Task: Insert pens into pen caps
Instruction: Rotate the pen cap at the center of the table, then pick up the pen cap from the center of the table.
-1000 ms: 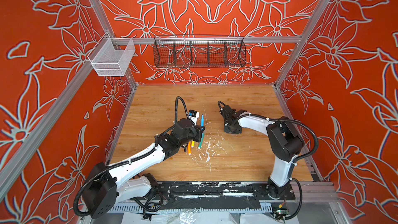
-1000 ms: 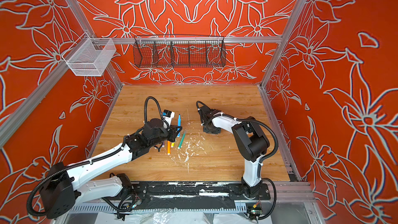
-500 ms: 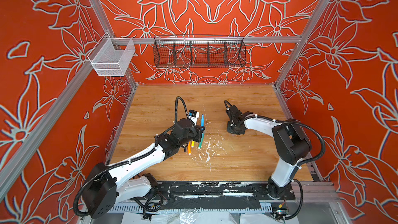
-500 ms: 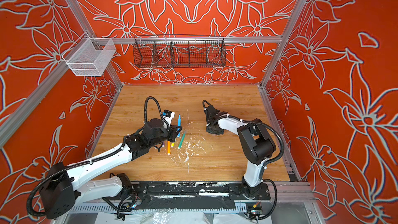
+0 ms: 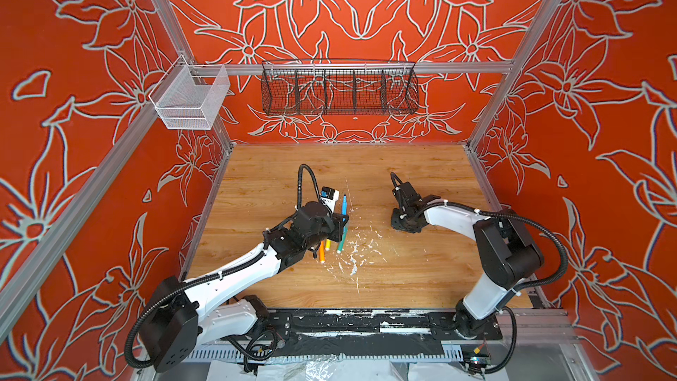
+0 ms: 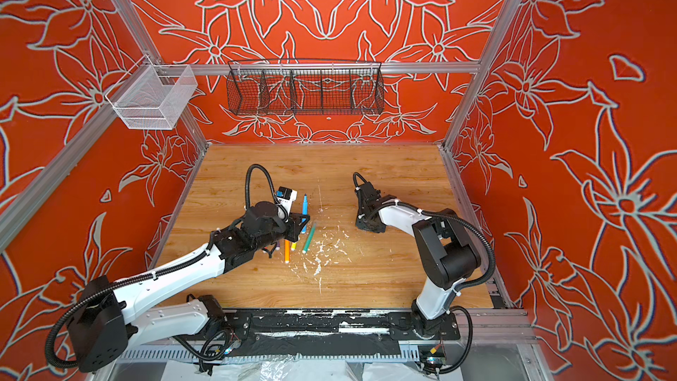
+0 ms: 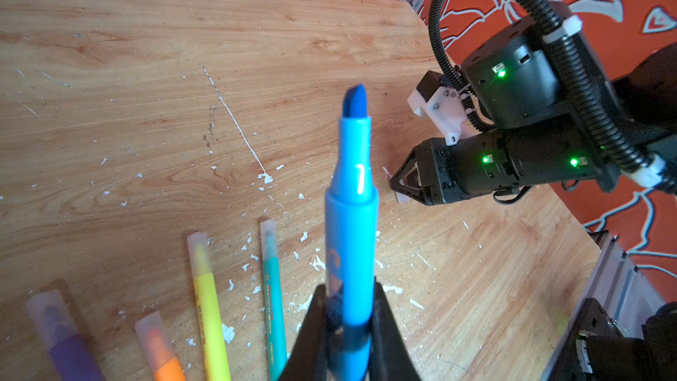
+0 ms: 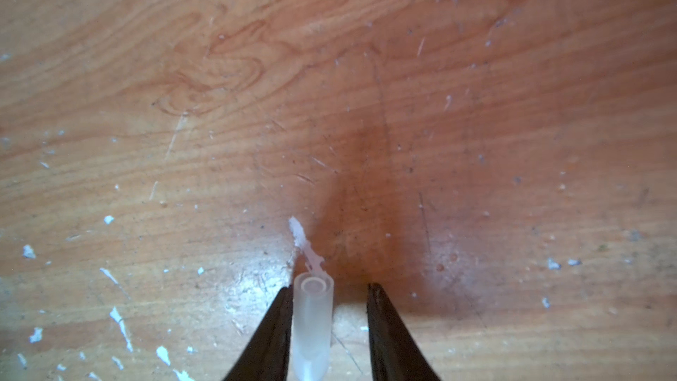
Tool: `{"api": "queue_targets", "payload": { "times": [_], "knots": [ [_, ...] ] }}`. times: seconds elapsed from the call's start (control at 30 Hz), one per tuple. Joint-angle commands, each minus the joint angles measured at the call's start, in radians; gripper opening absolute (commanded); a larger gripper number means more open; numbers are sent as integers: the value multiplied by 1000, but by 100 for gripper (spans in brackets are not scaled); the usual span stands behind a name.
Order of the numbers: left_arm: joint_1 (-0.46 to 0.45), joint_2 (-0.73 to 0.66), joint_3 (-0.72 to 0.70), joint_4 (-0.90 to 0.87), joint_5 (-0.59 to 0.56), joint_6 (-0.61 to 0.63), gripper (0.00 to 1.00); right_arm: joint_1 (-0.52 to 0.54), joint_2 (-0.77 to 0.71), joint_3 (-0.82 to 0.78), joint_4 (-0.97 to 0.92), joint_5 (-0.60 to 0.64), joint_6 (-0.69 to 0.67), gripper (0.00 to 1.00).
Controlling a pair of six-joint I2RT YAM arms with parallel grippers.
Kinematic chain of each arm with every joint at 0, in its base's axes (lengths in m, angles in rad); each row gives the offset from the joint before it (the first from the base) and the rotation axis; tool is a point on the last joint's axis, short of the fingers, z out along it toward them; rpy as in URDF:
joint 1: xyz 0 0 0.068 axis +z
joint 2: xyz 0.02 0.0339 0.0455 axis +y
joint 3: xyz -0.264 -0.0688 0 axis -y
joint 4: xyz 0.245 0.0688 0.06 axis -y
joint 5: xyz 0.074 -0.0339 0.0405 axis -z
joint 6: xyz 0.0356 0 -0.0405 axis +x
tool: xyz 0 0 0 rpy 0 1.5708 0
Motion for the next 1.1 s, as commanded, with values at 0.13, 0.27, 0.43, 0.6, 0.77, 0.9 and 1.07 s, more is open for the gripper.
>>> {"api": "queue_targets", "payload": {
  "times": [0.13,0.27,0.43,0.6,0.77,0.9,1.07],
  "knots": [
    [2,-30,17,0,-4,7,0,16,31,-43,-109,-28,-7,37],
    [1,-26,23,-5,5,4,0,34,34,-31,-125,7,-8,36],
    [2,-39,14,0,-4,5,0,38,71,-10,-142,15,-10,27],
    [1,-32,18,0,3,5,0,47,87,-3,-147,23,-9,24],
    [2,-32,16,-2,-9,7,0,55,89,0,-144,23,-10,19],
    [1,-25,16,5,2,4,0,55,91,2,-147,22,-8,17],
    [1,-16,25,8,36,0,0,56,44,-13,-136,34,-4,16]
  ]
}}
